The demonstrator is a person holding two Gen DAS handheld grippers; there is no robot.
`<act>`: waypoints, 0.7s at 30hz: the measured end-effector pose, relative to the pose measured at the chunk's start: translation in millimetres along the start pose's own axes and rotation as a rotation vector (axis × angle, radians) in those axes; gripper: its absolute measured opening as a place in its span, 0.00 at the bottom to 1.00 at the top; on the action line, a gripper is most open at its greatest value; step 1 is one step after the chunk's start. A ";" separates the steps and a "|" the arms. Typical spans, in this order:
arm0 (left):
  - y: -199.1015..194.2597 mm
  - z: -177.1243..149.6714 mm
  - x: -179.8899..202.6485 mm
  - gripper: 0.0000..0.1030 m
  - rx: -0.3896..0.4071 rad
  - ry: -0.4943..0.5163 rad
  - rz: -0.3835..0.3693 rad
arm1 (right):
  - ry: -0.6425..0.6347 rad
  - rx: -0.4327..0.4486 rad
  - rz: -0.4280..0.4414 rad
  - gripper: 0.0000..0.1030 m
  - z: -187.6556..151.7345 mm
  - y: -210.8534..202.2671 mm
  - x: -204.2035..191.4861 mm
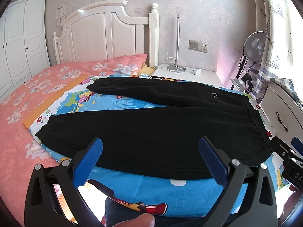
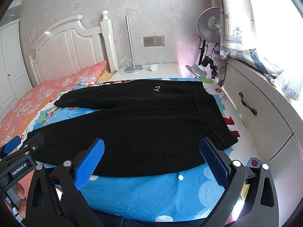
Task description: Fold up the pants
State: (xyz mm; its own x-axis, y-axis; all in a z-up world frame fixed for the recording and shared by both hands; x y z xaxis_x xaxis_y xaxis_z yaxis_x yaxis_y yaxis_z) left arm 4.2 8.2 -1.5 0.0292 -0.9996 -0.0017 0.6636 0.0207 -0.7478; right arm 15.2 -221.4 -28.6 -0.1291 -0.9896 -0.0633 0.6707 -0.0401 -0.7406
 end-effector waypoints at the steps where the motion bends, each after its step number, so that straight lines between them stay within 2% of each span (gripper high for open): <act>1: 0.0 0.0 -0.1 0.98 0.000 0.000 -0.001 | 0.000 0.000 -0.001 0.95 -0.1 -0.1 -0.2; 21: -0.1 -0.2 -0.4 0.98 -0.001 0.001 -0.002 | 0.001 0.000 0.000 0.95 -0.8 0.4 0.0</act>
State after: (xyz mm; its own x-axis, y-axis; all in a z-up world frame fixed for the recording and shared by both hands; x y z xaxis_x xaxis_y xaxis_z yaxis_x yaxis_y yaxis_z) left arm 4.0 8.7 -1.5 0.0275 -0.9996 -0.0011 0.6628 0.0191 -0.7486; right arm 14.9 -221.3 -29.5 -0.1297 -0.9894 -0.0645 0.6706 -0.0397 -0.7408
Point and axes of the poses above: each gripper's, at about its wrist camera, not at the fingertips, and y roughly the way its jaws point, x to its right, z to its top, the point moved 2 cm from there along y, roughly the way its jaws point, and after that the axes turned 12 degrees about -x, right-handed, at the moved point
